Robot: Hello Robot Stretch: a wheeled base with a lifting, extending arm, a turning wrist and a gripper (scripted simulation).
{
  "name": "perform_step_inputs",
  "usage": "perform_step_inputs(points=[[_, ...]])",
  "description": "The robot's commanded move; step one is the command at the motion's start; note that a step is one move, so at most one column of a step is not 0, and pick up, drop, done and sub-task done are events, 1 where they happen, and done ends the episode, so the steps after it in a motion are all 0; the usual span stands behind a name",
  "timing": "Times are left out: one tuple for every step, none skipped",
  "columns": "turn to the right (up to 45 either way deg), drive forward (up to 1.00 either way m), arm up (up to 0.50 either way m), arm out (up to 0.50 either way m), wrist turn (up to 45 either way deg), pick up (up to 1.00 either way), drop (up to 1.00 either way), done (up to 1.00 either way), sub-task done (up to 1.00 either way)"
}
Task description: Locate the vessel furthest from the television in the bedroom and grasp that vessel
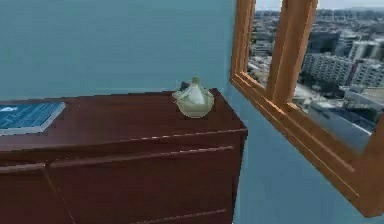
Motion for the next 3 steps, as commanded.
perform_step_inputs(points=[[-45.0, 0.00, 0.00, 0.00, 0.0, 0.00, 0.00, 0.00, 0.00], [-39.0, 0.00, 0.00, 0.00, 0.0, 0.00, 0.00, 0.00, 0.00], [45.0, 0.00, 0.00, 0.00, 0.0, 0.00, 0.00, 0.00, 0.00]])
